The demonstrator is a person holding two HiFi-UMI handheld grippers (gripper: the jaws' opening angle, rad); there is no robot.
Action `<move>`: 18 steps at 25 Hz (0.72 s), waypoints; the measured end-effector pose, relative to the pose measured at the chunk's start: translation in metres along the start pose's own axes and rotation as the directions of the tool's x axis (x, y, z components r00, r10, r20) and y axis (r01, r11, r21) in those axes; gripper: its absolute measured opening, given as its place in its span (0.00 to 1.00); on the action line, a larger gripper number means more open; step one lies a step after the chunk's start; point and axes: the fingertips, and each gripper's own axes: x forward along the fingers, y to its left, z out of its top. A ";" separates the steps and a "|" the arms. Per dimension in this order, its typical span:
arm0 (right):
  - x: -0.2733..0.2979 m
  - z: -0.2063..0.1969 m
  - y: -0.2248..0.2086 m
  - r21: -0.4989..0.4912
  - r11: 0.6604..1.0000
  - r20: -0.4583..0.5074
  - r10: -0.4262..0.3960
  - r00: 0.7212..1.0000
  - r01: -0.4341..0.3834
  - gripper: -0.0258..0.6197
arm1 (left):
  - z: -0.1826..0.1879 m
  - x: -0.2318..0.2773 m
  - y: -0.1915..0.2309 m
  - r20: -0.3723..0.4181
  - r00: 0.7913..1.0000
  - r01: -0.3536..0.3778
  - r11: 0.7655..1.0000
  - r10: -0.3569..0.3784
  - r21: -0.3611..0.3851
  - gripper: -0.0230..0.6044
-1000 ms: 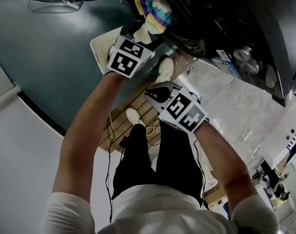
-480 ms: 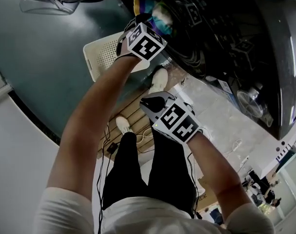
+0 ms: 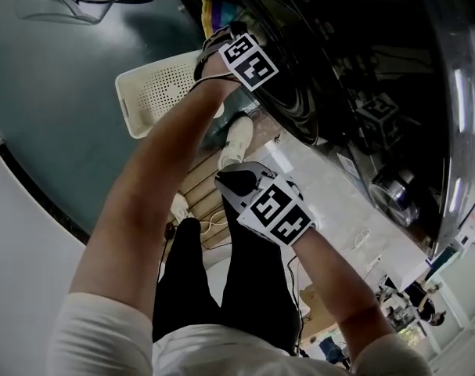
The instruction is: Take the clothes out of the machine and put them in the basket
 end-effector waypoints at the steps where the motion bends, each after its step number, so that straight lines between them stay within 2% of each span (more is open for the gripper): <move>1: 0.000 -0.001 -0.002 0.002 1.000 -0.001 0.000 1.000 0.000 0.06 | 0.000 0.006 0.001 -0.011 1.000 -0.006 1.000 0.006 0.009 0.76; 6: -0.001 -0.001 -0.006 0.030 0.999 0.012 0.013 1.000 -0.013 0.06 | -0.010 0.034 0.000 -0.092 0.996 -0.008 0.996 0.016 0.085 0.76; 9: -0.001 -0.004 -0.010 0.036 0.999 0.016 0.008 1.000 -0.009 0.06 | -0.017 0.042 -0.001 -0.101 0.994 -0.031 0.994 0.042 0.105 0.74; 12: 0.003 -0.009 -0.010 0.029 1.000 0.008 -0.004 1.000 0.004 0.06 | -0.031 0.038 0.002 -0.094 0.993 -0.066 0.996 0.071 0.056 0.49; 15: 0.009 -0.015 -0.010 0.005 1.000 -0.008 -0.026 1.000 0.026 0.06 | -0.035 0.027 0.008 -0.068 0.991 -0.110 0.992 0.114 0.059 0.25; 18: 0.008 -0.011 -0.009 0.000 0.999 -0.008 -0.037 0.999 0.037 0.06 | -0.027 0.012 0.014 -0.018 0.992 -0.125 0.992 0.126 0.020 0.19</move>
